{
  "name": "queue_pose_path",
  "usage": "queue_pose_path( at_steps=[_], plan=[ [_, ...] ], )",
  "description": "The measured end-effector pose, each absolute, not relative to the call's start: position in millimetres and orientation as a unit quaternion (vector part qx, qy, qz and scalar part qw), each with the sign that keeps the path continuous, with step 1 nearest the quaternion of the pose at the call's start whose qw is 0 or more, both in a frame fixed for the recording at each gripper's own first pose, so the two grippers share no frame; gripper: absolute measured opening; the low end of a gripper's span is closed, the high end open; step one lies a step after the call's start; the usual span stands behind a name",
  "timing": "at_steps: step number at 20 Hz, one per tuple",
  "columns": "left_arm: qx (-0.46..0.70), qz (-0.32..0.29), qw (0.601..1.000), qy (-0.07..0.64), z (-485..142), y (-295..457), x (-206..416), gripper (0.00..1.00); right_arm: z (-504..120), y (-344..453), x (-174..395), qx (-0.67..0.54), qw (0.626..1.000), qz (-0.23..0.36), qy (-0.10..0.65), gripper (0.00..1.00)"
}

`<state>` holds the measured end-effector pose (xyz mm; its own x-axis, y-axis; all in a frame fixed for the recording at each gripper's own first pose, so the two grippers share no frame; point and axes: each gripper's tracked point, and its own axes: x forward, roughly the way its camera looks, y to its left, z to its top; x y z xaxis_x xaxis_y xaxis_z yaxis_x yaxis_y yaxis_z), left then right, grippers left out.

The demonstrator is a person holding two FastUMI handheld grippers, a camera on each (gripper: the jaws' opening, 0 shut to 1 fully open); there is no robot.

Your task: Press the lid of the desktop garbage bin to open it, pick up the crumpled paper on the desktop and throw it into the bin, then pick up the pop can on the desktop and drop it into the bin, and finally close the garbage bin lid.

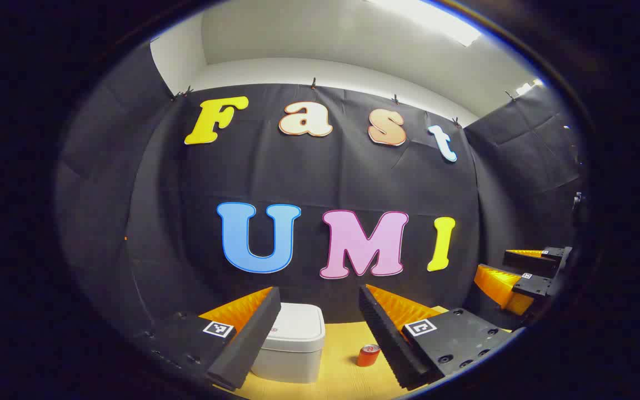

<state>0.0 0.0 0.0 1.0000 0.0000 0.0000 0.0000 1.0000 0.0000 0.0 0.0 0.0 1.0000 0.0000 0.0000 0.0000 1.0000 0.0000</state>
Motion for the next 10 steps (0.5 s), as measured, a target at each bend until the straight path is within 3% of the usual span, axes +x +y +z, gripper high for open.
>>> queue_pose_path(
  at_steps=[9, 10],
  plan=[
    [-0.016, -0.006, 1.0, 0.012, -7.2, 0.2, 5.6, 0.96, -1.7, -1.0, -0.9, 0.006, 1.0, 0.001, 0.014, 0.96],
    [-0.017, -0.007, 1.0, 0.011, -5.9, 0.2, 6.9, 0.96, -1.6, -1.0, 0.3, 0.005, 1.0, 0.002, 0.012, 1.0]
  ],
)
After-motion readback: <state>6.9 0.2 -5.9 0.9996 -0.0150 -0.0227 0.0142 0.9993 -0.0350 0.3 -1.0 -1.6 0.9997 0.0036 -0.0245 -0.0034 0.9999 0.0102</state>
